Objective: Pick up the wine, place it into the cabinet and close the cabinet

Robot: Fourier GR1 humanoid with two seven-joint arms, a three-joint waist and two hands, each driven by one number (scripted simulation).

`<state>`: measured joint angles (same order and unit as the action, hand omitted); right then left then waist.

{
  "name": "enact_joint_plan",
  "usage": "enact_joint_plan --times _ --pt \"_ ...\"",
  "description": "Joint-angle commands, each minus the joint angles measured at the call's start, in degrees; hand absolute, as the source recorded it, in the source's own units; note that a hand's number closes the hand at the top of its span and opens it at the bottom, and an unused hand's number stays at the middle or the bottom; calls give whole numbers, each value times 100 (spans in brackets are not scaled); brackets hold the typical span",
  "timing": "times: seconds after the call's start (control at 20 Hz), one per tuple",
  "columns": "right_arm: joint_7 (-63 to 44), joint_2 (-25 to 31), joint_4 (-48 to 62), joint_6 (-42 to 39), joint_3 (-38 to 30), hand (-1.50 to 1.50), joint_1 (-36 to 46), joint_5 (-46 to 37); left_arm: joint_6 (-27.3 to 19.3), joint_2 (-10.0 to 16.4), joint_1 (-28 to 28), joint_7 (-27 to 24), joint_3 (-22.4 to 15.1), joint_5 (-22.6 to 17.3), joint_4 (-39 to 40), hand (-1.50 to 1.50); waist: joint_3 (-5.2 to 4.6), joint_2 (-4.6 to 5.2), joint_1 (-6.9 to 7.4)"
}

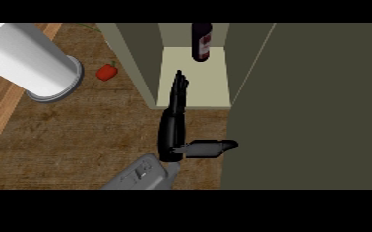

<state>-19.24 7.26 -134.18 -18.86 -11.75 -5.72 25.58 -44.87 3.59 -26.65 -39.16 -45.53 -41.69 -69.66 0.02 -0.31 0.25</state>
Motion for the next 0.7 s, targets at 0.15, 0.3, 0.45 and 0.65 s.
enact_joint_plan --times 0.15,0.3,0.45,0.65 --pt "-331 106 -594 173 -108 -150 -86 70 99 901 1303 241 -281 397 -1665 -150 -3 11 -8" --pt "337 87 -19 -408 -244 -150 -320 -67 122 984 1919 -107 -328 680 -1841 150 -1 21 -20" --pt "174 400 -239 -595 -675 -150 -627 402 -248 1653 2434 366 -633 793 -3084 150 3 0 -23" --pt "-61 691 -150 -983 -227 150 -499 98 271 2263 2815 262 -573 824 -3193 150 -1 14 -4"
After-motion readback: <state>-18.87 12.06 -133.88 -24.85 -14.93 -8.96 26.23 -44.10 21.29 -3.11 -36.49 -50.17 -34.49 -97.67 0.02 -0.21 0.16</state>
